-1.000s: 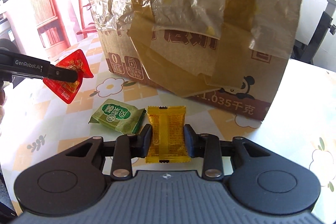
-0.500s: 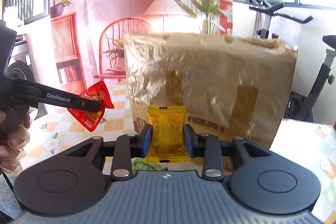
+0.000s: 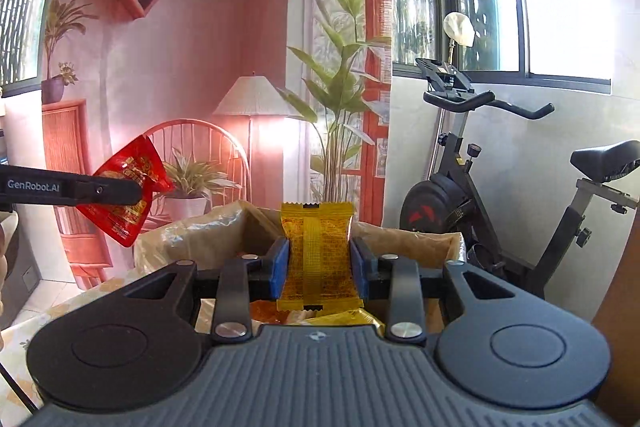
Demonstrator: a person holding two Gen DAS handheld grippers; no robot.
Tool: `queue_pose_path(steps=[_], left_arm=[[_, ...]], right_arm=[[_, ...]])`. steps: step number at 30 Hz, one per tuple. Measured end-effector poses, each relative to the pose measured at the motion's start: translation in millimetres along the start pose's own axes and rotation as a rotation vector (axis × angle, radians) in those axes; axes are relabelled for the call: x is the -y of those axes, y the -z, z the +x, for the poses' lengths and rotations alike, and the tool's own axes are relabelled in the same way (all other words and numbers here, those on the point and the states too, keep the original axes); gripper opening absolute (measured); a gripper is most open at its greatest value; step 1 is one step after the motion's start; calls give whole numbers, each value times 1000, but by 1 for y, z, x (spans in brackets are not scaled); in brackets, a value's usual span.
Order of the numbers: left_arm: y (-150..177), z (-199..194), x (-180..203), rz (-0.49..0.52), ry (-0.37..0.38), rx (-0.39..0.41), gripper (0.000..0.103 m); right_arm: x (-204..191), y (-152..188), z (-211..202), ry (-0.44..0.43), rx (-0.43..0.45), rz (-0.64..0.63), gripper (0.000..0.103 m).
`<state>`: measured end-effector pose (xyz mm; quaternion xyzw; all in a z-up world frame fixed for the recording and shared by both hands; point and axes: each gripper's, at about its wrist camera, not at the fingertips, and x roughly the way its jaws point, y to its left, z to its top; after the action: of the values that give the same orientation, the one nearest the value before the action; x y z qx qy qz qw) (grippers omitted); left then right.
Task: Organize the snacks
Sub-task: 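Carry the red and gold packets over the box and open both grippers, then move both grippers back to the green packet beside the box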
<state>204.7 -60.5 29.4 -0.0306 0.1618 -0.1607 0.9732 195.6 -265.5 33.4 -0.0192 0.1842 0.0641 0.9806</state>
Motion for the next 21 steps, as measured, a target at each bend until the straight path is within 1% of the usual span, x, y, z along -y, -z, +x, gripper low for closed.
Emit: queue_pose_path(steps=[3, 5, 7, 10, 11, 12, 14, 15, 16, 17, 19, 20, 21], left_arm=[[-15, 31, 17, 26, 18, -20, 17], [-18, 54, 23, 24, 29, -60, 17], [-15, 73, 25, 25, 29, -102, 17], [-9, 92, 27, 43, 6, -136, 17], [-7, 95, 27, 47, -1, -142, 17], [-5, 95, 26, 55, -9, -147, 18], [-4, 93, 23, 73, -8, -158, 30], [-4, 91, 22, 82, -4, -157, 43], [-3, 88, 21, 87, -5, -153, 54], [-3, 86, 20, 87, -7, -150, 57], [-5, 79, 16, 81, -3, -148, 60], [-6, 77, 15, 78, 1, -150, 61], [-7, 72, 13, 73, 7, -150, 66]], right_arm=[[20, -5, 25, 59, -56, 50, 35], [29, -4, 38, 89, -96, 64, 35], [35, 0, 46, 115, -131, 68, 35], [42, 7, 51, 144, -163, 79, 36], [43, 9, 51, 146, -168, 80, 36], [45, 11, 50, 145, -172, 81, 39], [47, 15, 44, 140, -163, 83, 41], [48, 16, 42, 140, -164, 85, 46], [49, 16, 39, 142, -165, 90, 50], [50, 17, 36, 140, -161, 97, 51], [49, 15, 29, 135, -151, 96, 52], [49, 15, 25, 131, -146, 95, 54], [47, 14, 20, 125, -138, 95, 58]])
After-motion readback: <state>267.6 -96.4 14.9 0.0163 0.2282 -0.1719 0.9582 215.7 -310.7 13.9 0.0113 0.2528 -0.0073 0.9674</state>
